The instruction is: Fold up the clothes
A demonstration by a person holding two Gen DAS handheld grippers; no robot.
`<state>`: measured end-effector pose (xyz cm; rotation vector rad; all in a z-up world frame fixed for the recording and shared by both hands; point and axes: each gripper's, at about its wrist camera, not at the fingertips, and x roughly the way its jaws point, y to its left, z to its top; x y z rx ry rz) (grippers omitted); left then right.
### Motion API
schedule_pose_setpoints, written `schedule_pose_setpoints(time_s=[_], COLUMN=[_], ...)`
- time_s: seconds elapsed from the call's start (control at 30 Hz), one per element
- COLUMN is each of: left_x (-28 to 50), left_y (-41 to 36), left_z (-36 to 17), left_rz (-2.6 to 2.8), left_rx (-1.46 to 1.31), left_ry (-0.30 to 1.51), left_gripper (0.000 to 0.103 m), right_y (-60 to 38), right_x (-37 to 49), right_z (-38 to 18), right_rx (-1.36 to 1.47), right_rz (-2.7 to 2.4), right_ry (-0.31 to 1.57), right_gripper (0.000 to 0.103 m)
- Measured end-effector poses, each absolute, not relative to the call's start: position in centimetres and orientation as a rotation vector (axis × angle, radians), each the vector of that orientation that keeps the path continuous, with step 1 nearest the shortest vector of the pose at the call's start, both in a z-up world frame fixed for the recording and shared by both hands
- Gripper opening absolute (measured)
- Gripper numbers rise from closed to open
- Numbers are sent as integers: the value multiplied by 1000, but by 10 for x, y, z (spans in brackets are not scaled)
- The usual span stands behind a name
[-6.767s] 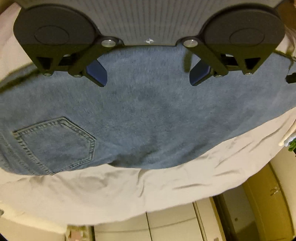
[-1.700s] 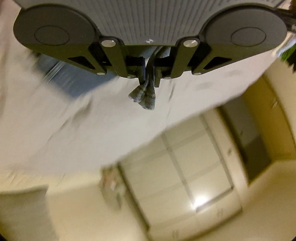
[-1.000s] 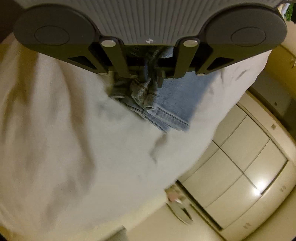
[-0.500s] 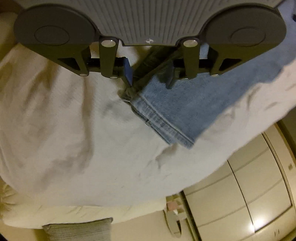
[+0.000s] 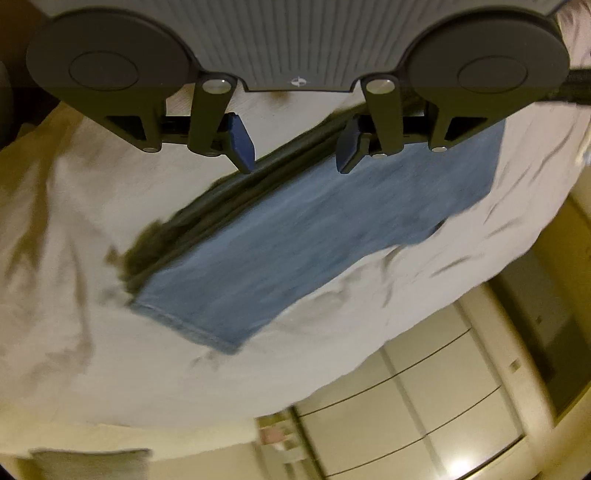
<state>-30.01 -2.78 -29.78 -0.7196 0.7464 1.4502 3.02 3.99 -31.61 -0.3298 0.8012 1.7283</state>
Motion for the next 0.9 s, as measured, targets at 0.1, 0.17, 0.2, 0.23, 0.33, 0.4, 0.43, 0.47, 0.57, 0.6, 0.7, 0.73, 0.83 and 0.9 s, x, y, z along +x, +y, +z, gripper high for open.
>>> schedule_pose_setpoints(time_s=[0.1,0.17,0.2,0.23,0.33,0.4,0.43,0.47,0.57,0.6,0.7,0.73,0.83,0.9], left_x=[-312,-319,-322,-326,-334,-336,-336,-337,-338,-338,-343,-344,-350,-353], left_y=[-43,-50,-52,-53,-56,-56,-56,-55,-52,-52,-48,-46,-43,-40], left_z=[-306,-314,-317,-319,-324,-323,-322,-322,-321,-322,-324,-325,-328,-329], left_rz=[1441,1439,1439,1438,1434,1426,1421,1415,1396,1392,1388,1388,1389,1392], left_rx=[-770,-808,-821,-834,-863,-863,-859,-856,-849,-848,-854,-858,-871,-875], left_ry=[717,712,710,707,697,687,682,678,667,665,660,659,649,645], left_gripper=[38,38,38,38,38,38,38,38,38,38,38,38,38,38], right_y=[27,17,11,6,-12,-24,-30,-34,-46,-47,-46,-45,-45,-44], right_x=[10,-5,-14,-23,-62,-88,-101,-113,-147,-154,-170,-173,-181,-186], right_z=[-312,-316,-319,-322,-326,-329,-331,-335,-350,-356,-373,-379,-395,-403], right_rx=[-383,-432,-464,-498,-630,-718,-761,-797,-898,-923,-987,-1008,-1055,-1056], right_rz=[1777,1812,1834,1857,1956,2012,2035,2051,2078,2078,2052,2042,2017,2007], right_ry=[761,738,717,693,450,274,185,86,-218,-284,-437,-486,-623,-694], right_gripper=[58,58,59,59,64,71,72,72,72,72,73,73,73,69])
